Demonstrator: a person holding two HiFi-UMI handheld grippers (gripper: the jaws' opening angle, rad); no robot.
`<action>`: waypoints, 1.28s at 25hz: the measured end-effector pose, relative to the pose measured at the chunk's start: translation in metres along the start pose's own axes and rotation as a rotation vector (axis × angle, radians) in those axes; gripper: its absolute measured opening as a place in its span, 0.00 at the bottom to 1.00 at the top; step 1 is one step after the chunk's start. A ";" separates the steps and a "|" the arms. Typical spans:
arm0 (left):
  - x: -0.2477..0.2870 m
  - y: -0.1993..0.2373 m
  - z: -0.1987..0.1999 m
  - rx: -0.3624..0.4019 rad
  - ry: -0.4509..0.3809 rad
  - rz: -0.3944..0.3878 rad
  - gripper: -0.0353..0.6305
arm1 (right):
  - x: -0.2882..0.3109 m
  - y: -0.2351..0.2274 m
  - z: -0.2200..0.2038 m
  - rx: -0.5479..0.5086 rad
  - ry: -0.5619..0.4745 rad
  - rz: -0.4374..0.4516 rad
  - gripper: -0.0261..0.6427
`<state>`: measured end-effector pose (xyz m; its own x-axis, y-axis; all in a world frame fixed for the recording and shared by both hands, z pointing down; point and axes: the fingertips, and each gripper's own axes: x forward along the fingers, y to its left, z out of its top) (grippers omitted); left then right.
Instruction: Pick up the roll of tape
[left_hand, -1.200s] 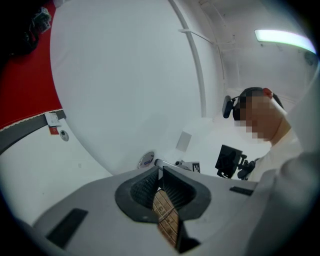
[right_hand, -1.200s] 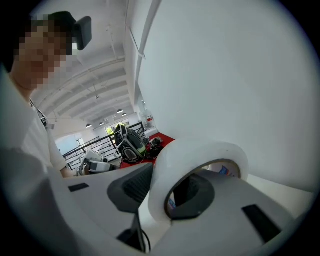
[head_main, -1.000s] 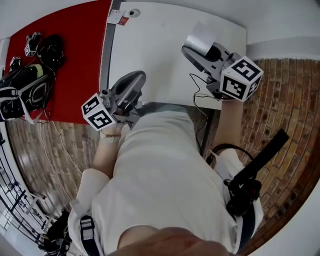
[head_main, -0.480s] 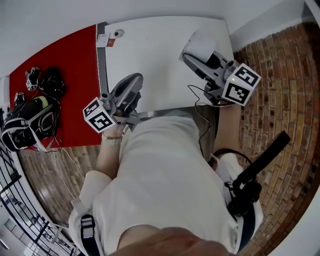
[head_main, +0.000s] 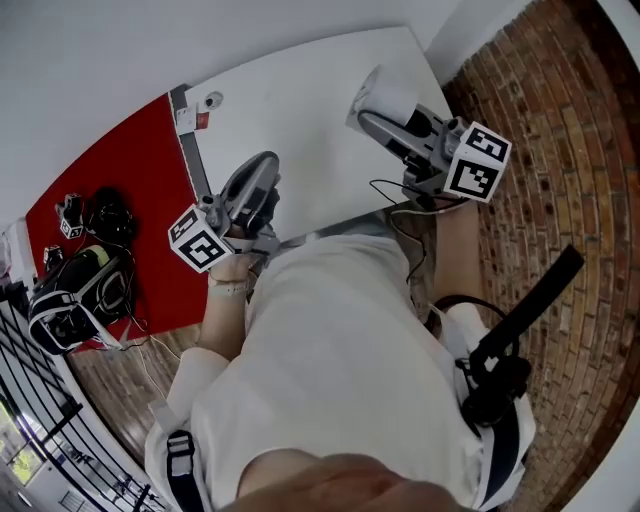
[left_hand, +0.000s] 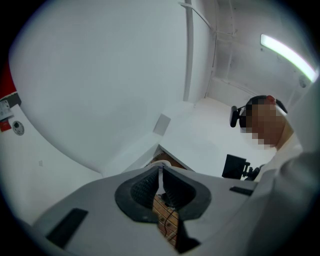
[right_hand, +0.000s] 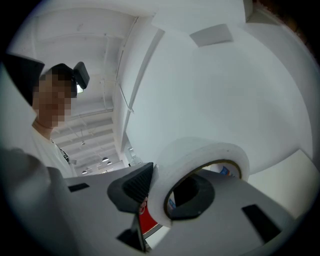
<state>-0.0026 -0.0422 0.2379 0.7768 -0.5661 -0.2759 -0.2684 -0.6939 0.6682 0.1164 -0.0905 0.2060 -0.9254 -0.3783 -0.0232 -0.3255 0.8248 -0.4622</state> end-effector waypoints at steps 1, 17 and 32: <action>0.001 0.001 0.002 -0.001 0.001 -0.004 0.07 | 0.000 0.000 0.001 0.008 -0.011 0.001 0.21; 0.081 -0.051 -0.022 0.037 0.000 -0.065 0.07 | -0.109 -0.005 0.040 0.109 -0.213 0.055 0.21; 0.111 -0.051 -0.042 0.015 0.009 -0.042 0.07 | -0.151 -0.024 0.032 0.182 -0.263 0.058 0.21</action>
<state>0.1215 -0.0506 0.2021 0.7927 -0.5322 -0.2972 -0.2440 -0.7239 0.6453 0.2702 -0.0665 0.1925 -0.8517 -0.4480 -0.2719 -0.2116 0.7687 -0.6036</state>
